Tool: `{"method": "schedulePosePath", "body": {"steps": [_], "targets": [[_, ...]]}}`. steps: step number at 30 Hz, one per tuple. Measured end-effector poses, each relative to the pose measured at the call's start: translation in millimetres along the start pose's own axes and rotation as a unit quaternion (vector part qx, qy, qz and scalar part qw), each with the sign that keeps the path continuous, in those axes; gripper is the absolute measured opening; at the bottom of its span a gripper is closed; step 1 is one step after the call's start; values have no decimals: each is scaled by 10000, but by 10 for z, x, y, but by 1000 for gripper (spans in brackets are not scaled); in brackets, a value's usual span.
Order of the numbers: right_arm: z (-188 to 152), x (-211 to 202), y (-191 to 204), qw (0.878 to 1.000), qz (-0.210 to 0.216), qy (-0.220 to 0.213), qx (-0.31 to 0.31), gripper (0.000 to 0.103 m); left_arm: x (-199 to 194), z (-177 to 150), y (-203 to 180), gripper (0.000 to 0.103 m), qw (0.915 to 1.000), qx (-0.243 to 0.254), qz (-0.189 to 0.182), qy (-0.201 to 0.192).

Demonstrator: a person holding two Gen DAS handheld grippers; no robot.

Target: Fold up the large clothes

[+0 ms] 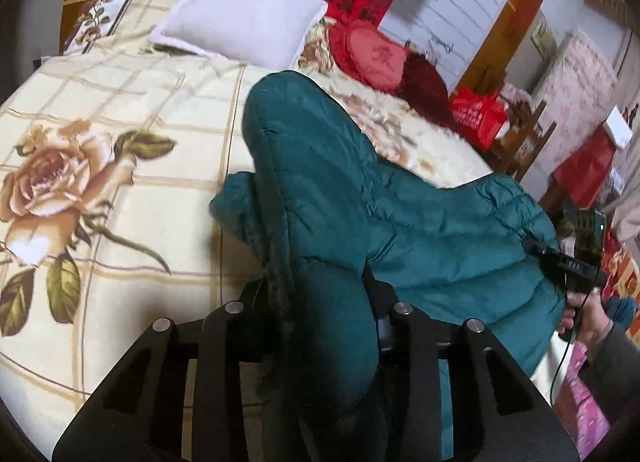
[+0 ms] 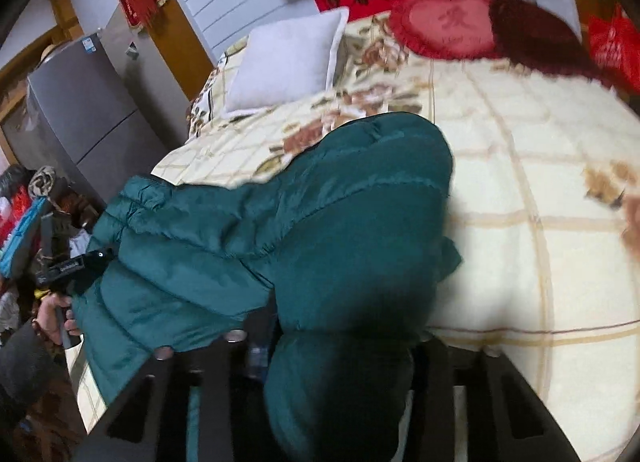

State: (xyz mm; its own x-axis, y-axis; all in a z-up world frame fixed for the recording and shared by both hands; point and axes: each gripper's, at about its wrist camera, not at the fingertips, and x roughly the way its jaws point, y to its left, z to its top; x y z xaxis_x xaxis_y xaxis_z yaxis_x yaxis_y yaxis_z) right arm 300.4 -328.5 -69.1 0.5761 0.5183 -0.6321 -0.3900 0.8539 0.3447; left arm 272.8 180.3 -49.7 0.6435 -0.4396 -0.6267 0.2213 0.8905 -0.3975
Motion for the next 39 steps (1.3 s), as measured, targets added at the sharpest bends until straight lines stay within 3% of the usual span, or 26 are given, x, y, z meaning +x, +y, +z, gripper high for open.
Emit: {"method": "schedulePosePath", "body": {"steps": [13, 18, 23, 32, 39], "targets": [[471, -1090, 625, 9968, -139, -729, -304, 30, -970, 348, -528, 31, 9991, 229, -128, -326], [431, -1586, 878, 9961, -218, -697, -495, 30, -1354, 180, -775, 31, 9990, 367, -174, -202], [142, -1871, 953, 9963, -245, -582, -578, 30, -1561, -170, -916, 31, 9983, 510, -257, -77], [-461, -1760, 763, 9985, -117, -376, -372, 30, -1356, -655, -869, 31, 9987, 416, -223, 217], [-749, -1198, 407, 10000, -7, 0, 4, 31, -879, -879, -628, 32, 9988, 207, 133, 435]]}}
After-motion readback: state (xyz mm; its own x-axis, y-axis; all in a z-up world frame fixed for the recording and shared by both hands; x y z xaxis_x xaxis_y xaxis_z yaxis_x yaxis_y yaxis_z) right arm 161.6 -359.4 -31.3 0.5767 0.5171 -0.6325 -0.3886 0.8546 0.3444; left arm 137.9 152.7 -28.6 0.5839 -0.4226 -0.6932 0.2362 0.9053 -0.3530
